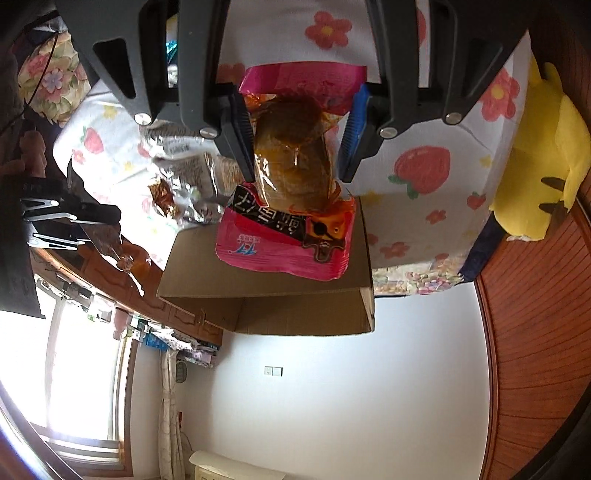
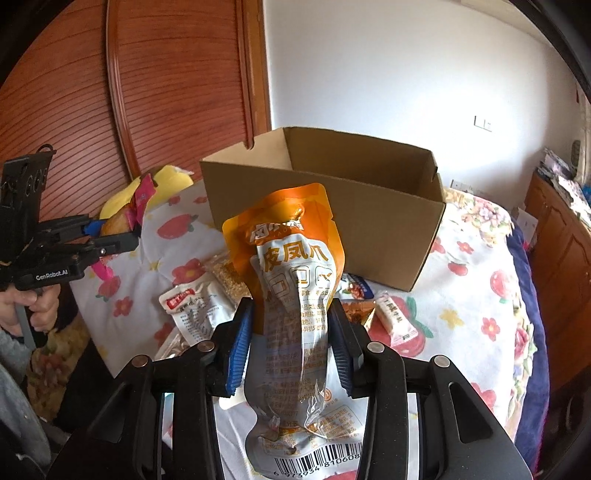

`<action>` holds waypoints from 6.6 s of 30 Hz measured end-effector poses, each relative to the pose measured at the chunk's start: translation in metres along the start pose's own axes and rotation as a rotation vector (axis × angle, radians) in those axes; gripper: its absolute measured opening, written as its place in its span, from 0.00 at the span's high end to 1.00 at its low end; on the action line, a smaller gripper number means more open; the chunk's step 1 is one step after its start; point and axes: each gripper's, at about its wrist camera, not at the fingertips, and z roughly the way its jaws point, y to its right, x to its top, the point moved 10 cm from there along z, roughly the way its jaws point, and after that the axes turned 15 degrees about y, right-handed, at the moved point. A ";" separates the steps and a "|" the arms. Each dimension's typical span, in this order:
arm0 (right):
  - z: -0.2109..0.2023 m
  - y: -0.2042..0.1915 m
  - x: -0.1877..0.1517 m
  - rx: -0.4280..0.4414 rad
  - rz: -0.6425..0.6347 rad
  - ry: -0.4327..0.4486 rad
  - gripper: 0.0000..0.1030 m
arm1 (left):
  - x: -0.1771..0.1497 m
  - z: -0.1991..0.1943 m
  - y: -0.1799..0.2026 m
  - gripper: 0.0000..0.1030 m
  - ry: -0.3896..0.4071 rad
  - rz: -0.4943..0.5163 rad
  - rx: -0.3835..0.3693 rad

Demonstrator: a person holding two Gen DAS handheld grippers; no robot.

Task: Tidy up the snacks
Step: 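Carry both snacks over the cardboard box and open both tools to drop them, then move the right tool to the gold wrapped candy and close on it, then grasp the sesame bar tray with the left tool while the right tool holds the gold candy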

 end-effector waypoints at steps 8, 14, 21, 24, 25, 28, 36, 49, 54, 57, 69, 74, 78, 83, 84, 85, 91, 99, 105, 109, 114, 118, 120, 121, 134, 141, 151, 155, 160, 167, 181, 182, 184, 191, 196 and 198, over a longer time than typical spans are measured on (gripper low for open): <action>0.003 0.006 0.026 0.002 -0.010 0.048 0.61 | 0.028 0.015 0.002 0.58 0.032 0.018 0.007; 0.015 0.010 0.047 0.016 -0.010 0.075 0.61 | 0.051 0.027 -0.002 0.58 0.051 0.011 0.005; 0.037 0.011 0.081 0.022 -0.042 0.109 0.61 | 0.094 0.044 -0.008 0.58 0.102 0.051 0.011; 0.050 0.013 0.100 0.029 -0.052 0.133 0.61 | 0.115 0.052 -0.007 0.58 0.131 0.078 0.014; 0.054 0.013 0.107 0.032 -0.054 0.139 0.61 | 0.120 0.055 -0.006 0.58 0.134 0.084 0.013; 0.067 0.016 0.124 0.034 -0.060 0.158 0.61 | 0.134 0.067 -0.011 0.58 0.145 0.094 0.013; 0.107 0.043 0.152 0.006 -0.021 0.204 0.61 | 0.151 0.116 -0.031 0.58 0.152 0.081 0.030; 0.159 0.091 0.142 -0.121 -0.017 0.133 0.60 | 0.126 0.176 -0.032 0.57 0.074 0.053 0.016; 0.166 0.098 0.134 -0.142 -0.011 0.112 0.56 | 0.116 0.187 -0.028 0.53 0.048 0.062 0.020; 0.171 0.095 0.128 -0.145 -0.014 0.086 0.49 | 0.108 0.191 -0.024 0.50 0.023 0.073 0.024; 0.154 0.089 0.122 -0.122 -0.012 0.064 0.41 | 0.109 0.167 -0.014 0.41 0.044 0.100 0.026; 0.115 0.082 0.120 -0.094 0.028 0.084 0.41 | 0.107 0.137 -0.007 0.41 0.055 0.097 0.007; 0.082 0.076 0.111 -0.091 0.042 0.080 0.41 | 0.098 0.112 0.002 0.41 0.059 0.126 0.004; 0.047 0.067 0.095 -0.096 0.055 0.078 0.41 | 0.077 0.090 0.011 0.41 0.041 0.097 -0.021; 0.041 0.065 0.091 -0.098 0.059 0.077 0.41 | 0.072 0.086 0.012 0.41 0.037 0.089 -0.026; 0.035 0.063 0.086 -0.097 0.063 0.075 0.41 | 0.066 0.082 0.014 0.41 0.030 0.084 -0.032; 0.010 0.053 0.060 -0.115 0.063 0.058 0.41 | 0.037 0.066 0.020 0.41 0.009 0.074 -0.022; 0.006 0.055 0.019 -0.137 0.095 0.014 0.41 | 0.001 0.056 0.026 0.40 -0.013 0.069 -0.004; 0.013 0.055 -0.007 -0.128 0.117 -0.029 0.42 | -0.019 0.057 0.027 0.40 -0.037 0.067 0.001; 0.022 0.053 -0.023 -0.114 0.143 -0.056 0.47 | -0.028 0.059 0.026 0.40 -0.049 0.047 0.001; 0.038 0.054 -0.039 -0.106 0.142 -0.097 0.58 | -0.035 0.059 0.025 0.40 -0.062 0.035 -0.001; 0.051 0.057 -0.047 -0.099 0.160 -0.120 0.61 | -0.038 0.059 0.026 0.39 -0.063 0.023 -0.006; 0.056 0.058 -0.049 -0.097 0.166 -0.128 0.63 | -0.039 0.060 0.027 0.39 -0.068 0.020 -0.007; 0.057 0.059 -0.050 -0.099 0.167 -0.129 0.64 | -0.039 0.061 0.027 0.39 -0.070 0.018 -0.009; 0.070 0.065 -0.071 -0.097 0.192 -0.174 0.79 | -0.040 0.079 0.042 0.33 -0.128 0.039 -0.048; 0.071 0.062 -0.072 -0.115 0.160 -0.176 0.79 | -0.042 0.100 0.048 0.33 -0.205 0.021 -0.075; 0.075 0.058 -0.073 -0.133 0.137 -0.180 0.79 | -0.043 0.123 0.055 0.33 -0.271 0.045 -0.082; 0.076 0.056 -0.073 -0.140 0.128 -0.181 0.79 | -0.043 0.128 0.057 0.31 -0.272 0.090 -0.062; 0.076 0.056 -0.073 -0.140 0.129 -0.181 0.79 | -0.043 0.133 0.053 0.25 -0.254 0.103 -0.029; 0.076 0.056 -0.073 -0.139 0.132 -0.180 0.79 | -0.048 0.140 0.039 0.15 -0.277 -0.005 -0.036; 0.076 0.056 -0.074 -0.141 0.128 -0.181 0.79 | -0.047 0.137 0.038 0.14 -0.297 -0.055 -0.090; 0.076 0.056 -0.074 -0.141 0.128 -0.181 0.79 | -0.047 0.137 0.041 0.14 -0.302 -0.056 -0.095; 0.076 0.056 -0.074 -0.141 0.128 -0.181 0.79 | -0.051 0.139 0.043 0.14 -0.322 -0.048 -0.095; 0.077 0.056 -0.074 -0.143 0.126 -0.182 0.79 | -0.051 0.141 0.047 0.10 -0.309 -0.043 -0.090; 0.077 0.056 -0.074 -0.145 0.123 -0.182 0.79 | -0.057 0.145 0.052 0.08 -0.326 -0.020 -0.110; 0.077 0.056 -0.075 -0.146 0.121 -0.182 0.79 | -0.058 0.145 0.054 0.07 -0.330 -0.014 -0.114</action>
